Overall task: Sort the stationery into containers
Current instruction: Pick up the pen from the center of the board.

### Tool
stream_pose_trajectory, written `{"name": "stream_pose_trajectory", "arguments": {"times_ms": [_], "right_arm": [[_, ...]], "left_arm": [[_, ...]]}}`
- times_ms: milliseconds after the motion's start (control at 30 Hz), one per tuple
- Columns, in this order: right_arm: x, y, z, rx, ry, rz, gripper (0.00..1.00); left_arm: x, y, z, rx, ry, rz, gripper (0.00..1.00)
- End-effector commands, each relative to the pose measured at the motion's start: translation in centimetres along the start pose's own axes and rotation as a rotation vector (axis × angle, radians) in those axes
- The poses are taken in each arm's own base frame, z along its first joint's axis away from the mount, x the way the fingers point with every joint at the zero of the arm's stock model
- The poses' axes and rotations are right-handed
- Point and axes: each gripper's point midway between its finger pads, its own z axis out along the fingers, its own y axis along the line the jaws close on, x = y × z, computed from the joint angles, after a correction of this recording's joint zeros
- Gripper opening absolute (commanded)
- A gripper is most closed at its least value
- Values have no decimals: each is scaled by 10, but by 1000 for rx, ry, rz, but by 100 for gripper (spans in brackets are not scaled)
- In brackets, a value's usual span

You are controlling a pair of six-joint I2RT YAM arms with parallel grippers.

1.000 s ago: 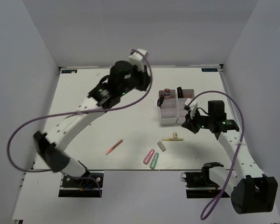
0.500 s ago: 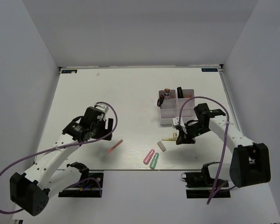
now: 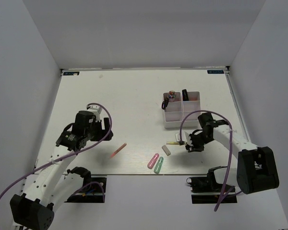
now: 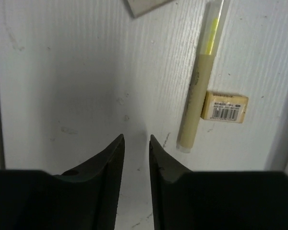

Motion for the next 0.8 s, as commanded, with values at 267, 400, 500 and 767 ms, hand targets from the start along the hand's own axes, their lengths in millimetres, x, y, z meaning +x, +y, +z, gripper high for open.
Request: {"name": "stream_pose_trajectory", "arguments": {"times_ms": [267, 400, 500, 767], "right_arm": [[5, -34, -5, 120, 30, -108, 42], [11, -43, -6, 146, 63, -81, 40], [12, -46, -7, 151, 66, -65, 40], [16, -47, 1, 113, 69, -22, 40]], "left_arm": [[0, -7, -2, 48, -14, -7, 88], [0, -8, -3, 55, -17, -4, 88], [-1, -8, -3, 54, -19, -3, 88], [0, -7, -2, 49, -15, 0, 88]]}}
